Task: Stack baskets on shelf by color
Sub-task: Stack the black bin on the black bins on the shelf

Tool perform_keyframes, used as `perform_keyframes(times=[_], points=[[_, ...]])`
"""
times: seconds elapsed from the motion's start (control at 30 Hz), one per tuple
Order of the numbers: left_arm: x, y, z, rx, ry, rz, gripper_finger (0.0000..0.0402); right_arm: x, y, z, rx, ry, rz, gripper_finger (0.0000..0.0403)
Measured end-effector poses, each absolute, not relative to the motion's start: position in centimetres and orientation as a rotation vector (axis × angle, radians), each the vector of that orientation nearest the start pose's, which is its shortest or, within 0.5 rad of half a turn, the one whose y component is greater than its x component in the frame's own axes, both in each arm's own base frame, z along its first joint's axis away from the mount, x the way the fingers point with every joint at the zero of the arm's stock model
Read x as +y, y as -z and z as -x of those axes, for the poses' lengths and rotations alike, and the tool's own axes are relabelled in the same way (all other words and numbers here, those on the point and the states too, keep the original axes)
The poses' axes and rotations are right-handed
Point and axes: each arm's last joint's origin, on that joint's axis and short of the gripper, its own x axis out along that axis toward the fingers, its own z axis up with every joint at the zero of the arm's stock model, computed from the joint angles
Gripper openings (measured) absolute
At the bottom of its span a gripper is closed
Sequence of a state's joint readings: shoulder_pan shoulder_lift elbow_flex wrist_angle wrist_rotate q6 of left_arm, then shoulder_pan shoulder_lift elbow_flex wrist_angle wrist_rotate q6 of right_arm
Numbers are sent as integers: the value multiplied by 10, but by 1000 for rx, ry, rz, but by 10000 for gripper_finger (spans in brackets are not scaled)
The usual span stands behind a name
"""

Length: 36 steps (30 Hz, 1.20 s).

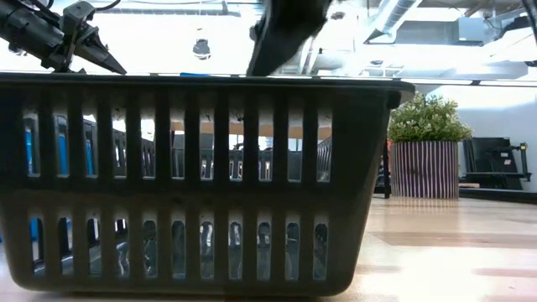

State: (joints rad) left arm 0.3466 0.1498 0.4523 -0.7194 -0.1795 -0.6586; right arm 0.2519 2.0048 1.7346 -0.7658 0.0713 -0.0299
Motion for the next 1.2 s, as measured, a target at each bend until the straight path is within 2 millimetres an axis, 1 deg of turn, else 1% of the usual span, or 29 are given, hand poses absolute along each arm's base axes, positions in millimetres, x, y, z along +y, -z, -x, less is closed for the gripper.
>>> perform_keyframes(times=[0.07,0.13,0.27,0.63,0.73,0.83,1.07,1.2], points=[[26,-234,-58,241,-629,672,265,110,-231,-429,1057,-211,167,214],[26,-234,-58,244,-613,676,265,113,-215,-436,1096,-242,114,214],[25,-234,-58,250,-596,681,265,117,-197,-443,1145,-277,26,211],[25,-234,-58,249,-598,680,265,122,-199,-444,1129,-259,-25,200],[25,-234,-58,251,-599,680,265,125,-192,-442,1130,-262,-28,197],[25,-234,-58,254,-599,680,265,125,-183,-438,1167,-251,-34,190],[25,-233,-58,255,-601,680,265,123,-184,-438,1164,-245,-40,157],[25,-233,-58,255,-602,680,265,124,-184,-438,1164,-247,-39,130]])
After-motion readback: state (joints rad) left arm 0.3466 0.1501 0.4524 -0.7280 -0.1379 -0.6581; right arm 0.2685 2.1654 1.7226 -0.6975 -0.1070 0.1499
